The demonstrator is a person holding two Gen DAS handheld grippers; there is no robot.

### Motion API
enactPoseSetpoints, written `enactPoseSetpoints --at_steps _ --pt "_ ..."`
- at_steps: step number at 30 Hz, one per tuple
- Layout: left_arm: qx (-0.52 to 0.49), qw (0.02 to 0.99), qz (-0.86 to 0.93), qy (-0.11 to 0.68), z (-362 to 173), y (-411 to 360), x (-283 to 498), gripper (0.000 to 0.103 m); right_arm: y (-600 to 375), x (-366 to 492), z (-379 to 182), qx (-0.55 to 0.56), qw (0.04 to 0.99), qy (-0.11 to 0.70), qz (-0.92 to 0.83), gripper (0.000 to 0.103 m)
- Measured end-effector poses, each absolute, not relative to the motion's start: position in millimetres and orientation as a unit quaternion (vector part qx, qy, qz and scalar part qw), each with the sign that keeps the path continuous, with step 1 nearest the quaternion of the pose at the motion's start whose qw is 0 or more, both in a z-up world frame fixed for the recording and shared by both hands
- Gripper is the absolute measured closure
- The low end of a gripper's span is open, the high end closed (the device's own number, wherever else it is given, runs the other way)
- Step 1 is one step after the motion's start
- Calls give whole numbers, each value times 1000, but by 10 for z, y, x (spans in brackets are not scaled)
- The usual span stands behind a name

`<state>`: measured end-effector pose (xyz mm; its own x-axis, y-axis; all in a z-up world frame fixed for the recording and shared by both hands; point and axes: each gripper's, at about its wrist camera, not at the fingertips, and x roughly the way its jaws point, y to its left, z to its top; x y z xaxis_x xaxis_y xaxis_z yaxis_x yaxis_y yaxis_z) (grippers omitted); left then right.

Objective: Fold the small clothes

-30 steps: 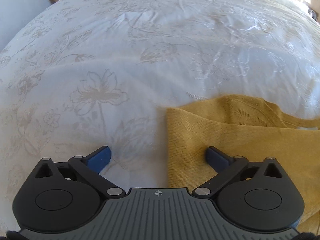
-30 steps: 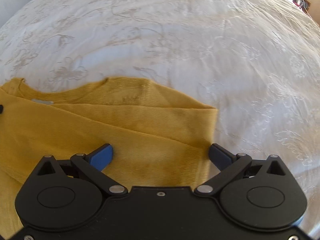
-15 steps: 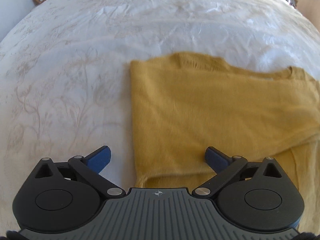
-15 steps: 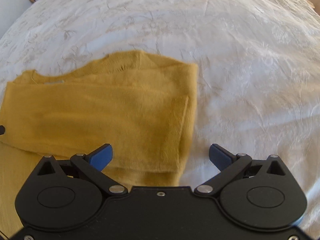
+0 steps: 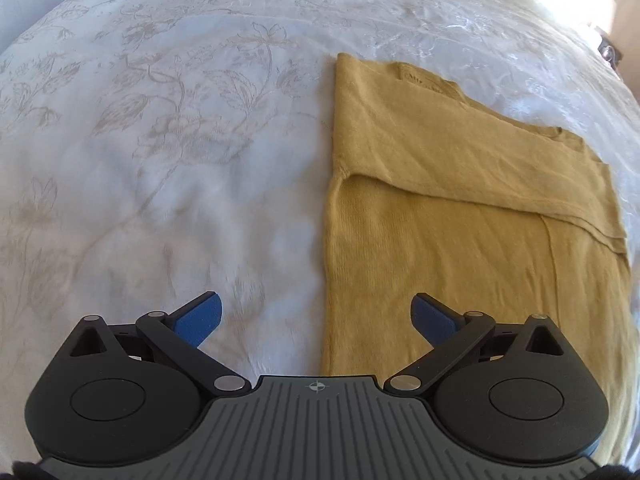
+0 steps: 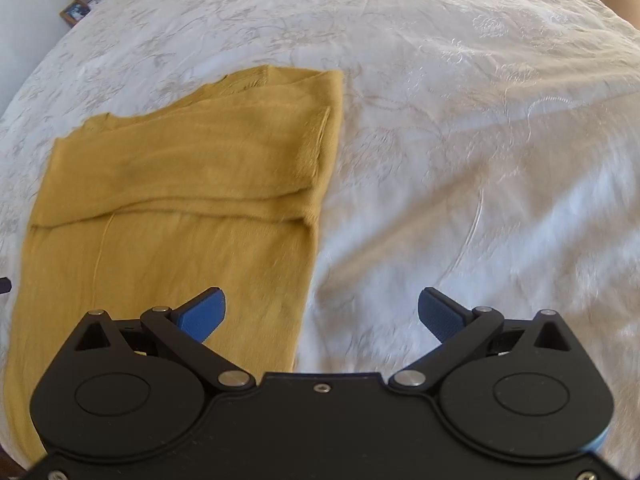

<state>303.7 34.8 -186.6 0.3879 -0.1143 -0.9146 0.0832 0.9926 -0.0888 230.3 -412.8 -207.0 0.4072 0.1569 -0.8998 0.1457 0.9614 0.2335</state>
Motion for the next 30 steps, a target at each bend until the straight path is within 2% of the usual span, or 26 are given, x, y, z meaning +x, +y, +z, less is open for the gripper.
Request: enactPoseSetpoints --at_steps 14,30 --pt "-6 802 -118 586 -1961 260 1988 0 -3807 1250 -2262 168 772 607 90 1" --pt "22 787 -170 593 -2209 277 1542 0 -3475 1020 -2580 196 757 612 119 0"
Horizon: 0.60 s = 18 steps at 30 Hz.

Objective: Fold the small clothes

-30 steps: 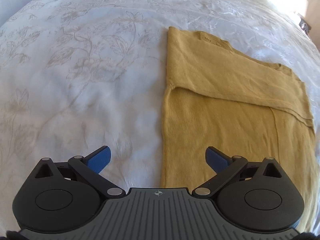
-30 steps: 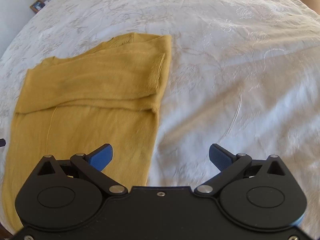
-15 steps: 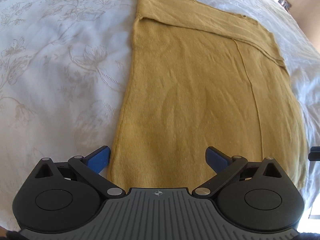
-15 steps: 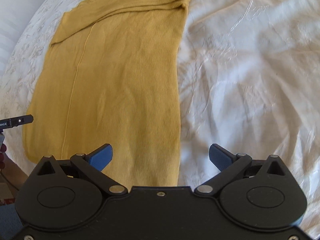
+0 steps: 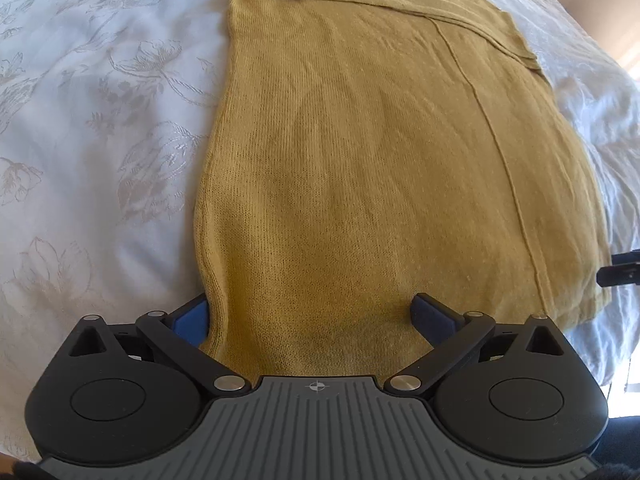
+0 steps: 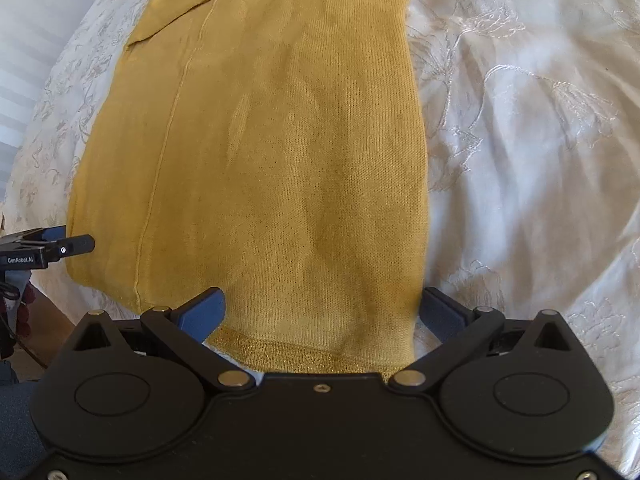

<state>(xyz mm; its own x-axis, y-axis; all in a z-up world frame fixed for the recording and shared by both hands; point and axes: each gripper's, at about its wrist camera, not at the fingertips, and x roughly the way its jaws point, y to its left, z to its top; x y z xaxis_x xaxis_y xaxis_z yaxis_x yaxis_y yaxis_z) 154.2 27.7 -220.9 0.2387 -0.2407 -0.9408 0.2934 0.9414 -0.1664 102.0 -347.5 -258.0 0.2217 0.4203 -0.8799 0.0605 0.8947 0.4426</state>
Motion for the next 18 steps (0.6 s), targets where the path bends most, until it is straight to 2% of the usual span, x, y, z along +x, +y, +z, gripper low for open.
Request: enactPoseSetpoints --at_steps 10,18 --pt "-11 789 -173 589 -2306 433 1559 0 -3543 940 -2627 216 766 595 115 0" --pt "22 796 -174 580 -2334 300 1520 0 -3533 721 -2588 184 792 572 107 0"
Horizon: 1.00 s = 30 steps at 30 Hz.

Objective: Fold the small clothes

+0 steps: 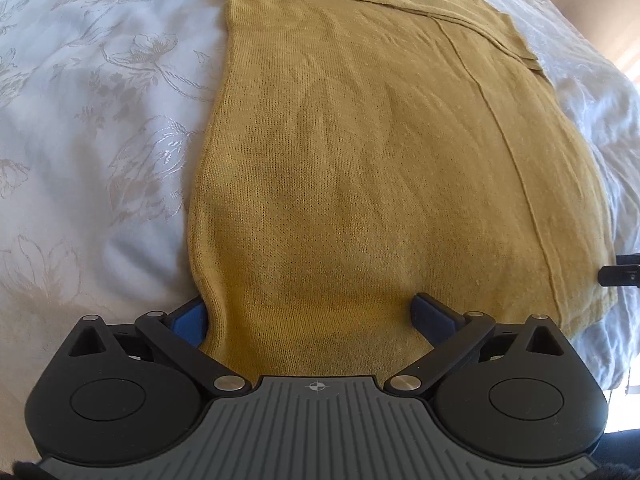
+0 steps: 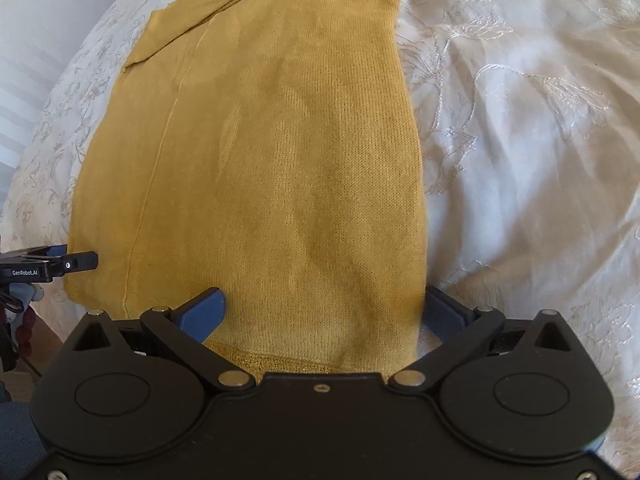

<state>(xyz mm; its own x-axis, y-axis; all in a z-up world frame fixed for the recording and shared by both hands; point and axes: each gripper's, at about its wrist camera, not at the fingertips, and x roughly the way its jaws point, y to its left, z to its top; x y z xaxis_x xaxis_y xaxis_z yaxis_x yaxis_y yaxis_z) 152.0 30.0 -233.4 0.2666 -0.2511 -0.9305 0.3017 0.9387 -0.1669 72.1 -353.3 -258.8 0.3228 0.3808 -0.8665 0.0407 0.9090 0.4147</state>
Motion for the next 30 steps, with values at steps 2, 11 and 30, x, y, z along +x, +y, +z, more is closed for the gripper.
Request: enactPoseSetpoints --at_steps 2,11,30 --pt "27 796 -172 580 -2348 244 1520 0 -3505 712 -2574 166 795 573 108 0" --pt "36 795 -178 579 -2267 243 1525 17 -3702 651 -2523 206 784 574 115 3" --pt "-70 827 -174 530 -1743 602 1599 94 -4103 532 -2104 313 787 522 103 89"
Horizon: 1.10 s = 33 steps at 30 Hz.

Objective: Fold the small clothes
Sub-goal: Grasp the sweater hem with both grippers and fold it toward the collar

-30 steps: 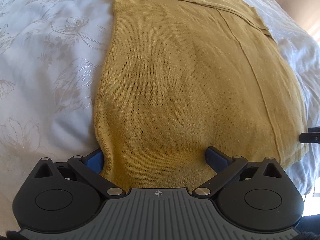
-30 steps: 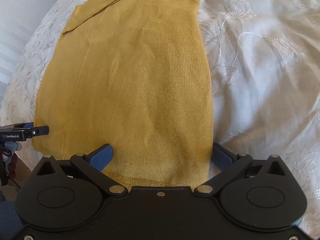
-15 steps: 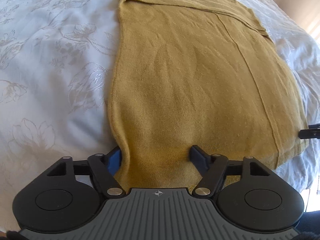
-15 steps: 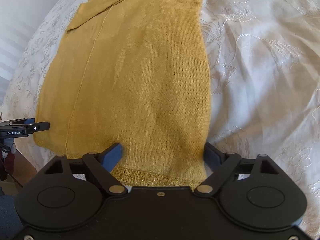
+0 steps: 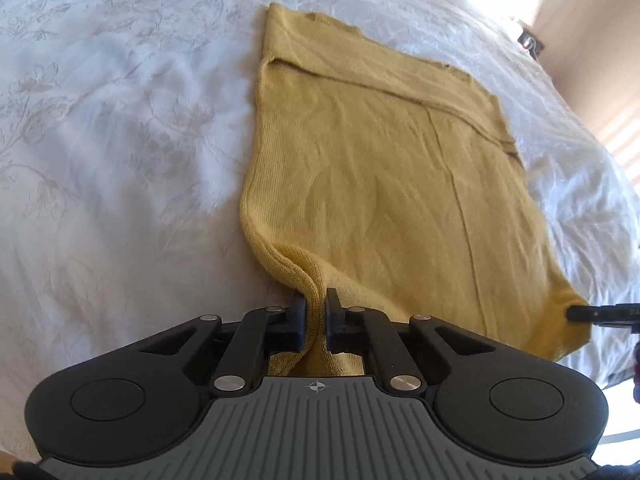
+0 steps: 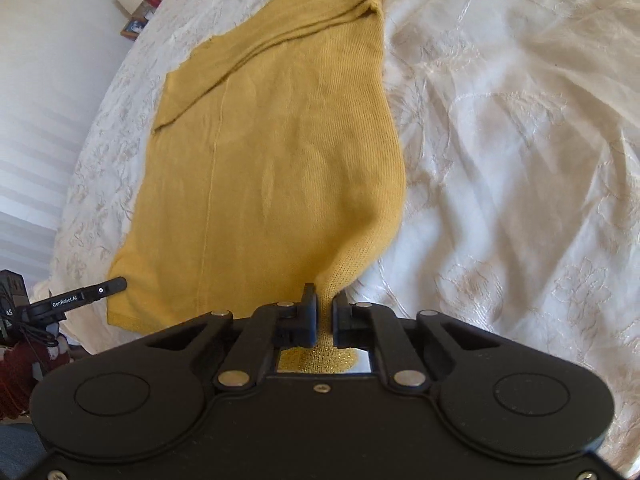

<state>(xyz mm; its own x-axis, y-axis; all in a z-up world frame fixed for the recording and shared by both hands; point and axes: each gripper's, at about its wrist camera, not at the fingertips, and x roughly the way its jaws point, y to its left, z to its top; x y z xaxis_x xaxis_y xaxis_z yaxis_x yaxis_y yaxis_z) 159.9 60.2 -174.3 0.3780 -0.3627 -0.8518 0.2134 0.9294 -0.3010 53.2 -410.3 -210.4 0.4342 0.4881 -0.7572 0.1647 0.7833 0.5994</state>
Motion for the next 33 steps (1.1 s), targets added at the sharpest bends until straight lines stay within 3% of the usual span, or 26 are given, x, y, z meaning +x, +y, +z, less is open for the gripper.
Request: enactPoseSetpoints --at_steps 9,18,33 --pt "-125 867 -175 450 -1349 508 2131 94 -4156 1064 -1800 339 825 442 93 89" --pt "-115 886 -183 410 -1248 386 2957 94 -4312 1971 -1673 344 853 387 70 89" --pt "-91 868 -151 464 -1771 176 4172 91 -4408 3234 -2118 325 842 430 33 88"
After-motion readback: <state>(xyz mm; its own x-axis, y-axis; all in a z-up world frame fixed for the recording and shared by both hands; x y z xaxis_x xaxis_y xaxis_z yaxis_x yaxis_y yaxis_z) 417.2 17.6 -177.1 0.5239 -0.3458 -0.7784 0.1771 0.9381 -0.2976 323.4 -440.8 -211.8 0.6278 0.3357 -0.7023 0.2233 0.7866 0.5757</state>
